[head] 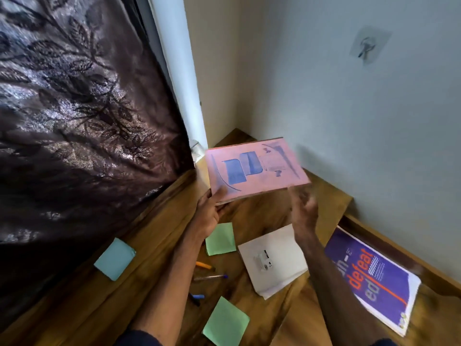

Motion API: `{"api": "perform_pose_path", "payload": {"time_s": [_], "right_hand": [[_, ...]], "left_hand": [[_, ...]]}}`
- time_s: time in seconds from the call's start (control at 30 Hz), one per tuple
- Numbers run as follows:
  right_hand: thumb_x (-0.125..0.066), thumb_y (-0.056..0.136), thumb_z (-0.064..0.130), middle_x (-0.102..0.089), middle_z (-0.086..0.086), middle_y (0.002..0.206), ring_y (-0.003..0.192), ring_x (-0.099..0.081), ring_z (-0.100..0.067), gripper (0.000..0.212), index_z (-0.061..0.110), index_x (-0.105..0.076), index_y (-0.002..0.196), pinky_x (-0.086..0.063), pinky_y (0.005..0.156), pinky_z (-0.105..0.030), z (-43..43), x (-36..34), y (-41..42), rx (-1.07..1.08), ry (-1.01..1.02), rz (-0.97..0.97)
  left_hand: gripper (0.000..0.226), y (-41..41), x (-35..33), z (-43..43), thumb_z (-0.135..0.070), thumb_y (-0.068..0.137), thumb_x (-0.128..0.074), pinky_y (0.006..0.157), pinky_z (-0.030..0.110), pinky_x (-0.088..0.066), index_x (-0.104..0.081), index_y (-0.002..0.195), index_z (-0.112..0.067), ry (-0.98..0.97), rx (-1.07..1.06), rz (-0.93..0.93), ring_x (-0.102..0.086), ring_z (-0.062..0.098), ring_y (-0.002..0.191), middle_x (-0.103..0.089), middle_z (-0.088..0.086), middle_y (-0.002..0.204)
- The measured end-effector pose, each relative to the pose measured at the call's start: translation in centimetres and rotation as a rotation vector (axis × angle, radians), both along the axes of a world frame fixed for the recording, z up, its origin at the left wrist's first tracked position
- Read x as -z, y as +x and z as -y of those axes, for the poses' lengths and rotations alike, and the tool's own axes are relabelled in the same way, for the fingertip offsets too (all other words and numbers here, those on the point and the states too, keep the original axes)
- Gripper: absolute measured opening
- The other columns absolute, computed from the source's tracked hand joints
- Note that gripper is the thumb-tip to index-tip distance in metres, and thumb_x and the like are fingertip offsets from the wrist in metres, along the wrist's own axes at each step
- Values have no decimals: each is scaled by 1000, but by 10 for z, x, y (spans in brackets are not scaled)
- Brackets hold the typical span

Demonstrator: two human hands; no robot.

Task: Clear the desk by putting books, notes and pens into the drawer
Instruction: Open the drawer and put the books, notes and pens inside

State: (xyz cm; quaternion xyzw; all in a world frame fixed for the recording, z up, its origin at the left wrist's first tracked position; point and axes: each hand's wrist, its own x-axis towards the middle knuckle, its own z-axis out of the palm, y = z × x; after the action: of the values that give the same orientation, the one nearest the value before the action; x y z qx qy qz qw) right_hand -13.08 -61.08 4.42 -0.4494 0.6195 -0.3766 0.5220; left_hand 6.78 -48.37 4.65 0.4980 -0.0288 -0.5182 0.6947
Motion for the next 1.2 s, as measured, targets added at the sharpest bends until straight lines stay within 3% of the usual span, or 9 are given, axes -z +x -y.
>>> {"api": "perform_pose_path", "payload": {"time_s": [0.13, 0.27, 0.43, 0.6, 0.73, 0.9, 0.97, 1.03, 1.2], "right_hand": [[-74, 88, 36, -74, -12, 111, 100, -72, -32, 40, 13, -67, 120, -59, 82, -48, -9, -8, -50, 20, 110, 547], [-67, 92, 11, -72, -13, 119, 108, -69, -32, 36, 15, -62, 127, -59, 83, -51, -20, -12, -99, 114, 138, 740], [-57, 95, 2, -78, -5, 92, 80, -75, -21, 33, 12, -59, 127, -62, 60, -40, -34, -23, -160, 220, 226, 822], [-62, 95, 7, -73, -14, 109, 95, -73, -28, 35, 10, -59, 130, -62, 60, -38, -42, -23, -230, 336, 211, 763], [-68, 92, 18, -77, -2, 96, 88, -75, -17, 30, 14, -64, 122, -62, 62, -36, -38, -27, -279, 363, 91, 630], [-75, 84, 43, -76, -11, 103, 96, -69, -28, 32, 13, -74, 94, -56, 89, -50, -4, -36, -322, 307, 10, 387], [-71, 90, 40, -73, -8, 89, 85, -64, -23, 32, 9, -72, 85, -53, 78, -43, 10, -43, -325, 247, 9, 303], [-70, 91, 43, -73, -11, 88, 82, -63, -20, 39, 4, -73, 87, -47, 73, -36, 21, -50, -319, 145, -9, 238], [-65, 93, 44, -65, 3, 71, 63, -58, -11, 39, 7, -69, 83, -44, 58, -26, 33, -53, -303, 26, -42, -8]], "left_hand": [[63, -27, -15, -11, -28, 75, -82, 81, 37, -63, -62, 130, -6, 3, 173, 57, -71, 26, 106, -72, 13, 121], [51, -65, -38, -8, -19, 79, -77, 72, 30, -61, -63, 127, -10, 44, 297, 79, -74, 20, 99, -73, 10, 117], [41, -127, -48, 9, -28, 94, -66, 73, 34, -64, -64, 125, -1, 123, 360, 107, -76, 26, 87, -74, 21, 111], [55, -176, -40, 31, -50, 99, -51, 80, 40, -63, -63, 129, -6, 140, 458, 80, -75, 30, 92, -72, 21, 116], [60, -196, -41, 49, -61, 99, -43, 84, 45, -56, -63, 125, -12, 162, 493, 97, -71, 30, 100, -72, 12, 118], [22, -207, -52, 61, -37, 96, -64, 70, 31, -55, -73, 107, -21, 183, 691, 581, -66, 23, 91, -70, 2, 104], [35, -216, -61, 64, -46, 90, -69, 66, 29, -53, -75, 107, -16, 146, 888, 728, -67, 21, 88, -74, -1, 96], [41, -230, -69, 67, -43, 88, -69, 75, 38, -59, -69, 116, -13, 120, 1005, 624, -72, 25, 97, -75, 5, 106], [31, -261, -63, 66, -30, 97, -65, 87, 53, -60, -60, 126, -21, 48, 835, 470, -72, 30, 105, -73, 7, 118]]}}
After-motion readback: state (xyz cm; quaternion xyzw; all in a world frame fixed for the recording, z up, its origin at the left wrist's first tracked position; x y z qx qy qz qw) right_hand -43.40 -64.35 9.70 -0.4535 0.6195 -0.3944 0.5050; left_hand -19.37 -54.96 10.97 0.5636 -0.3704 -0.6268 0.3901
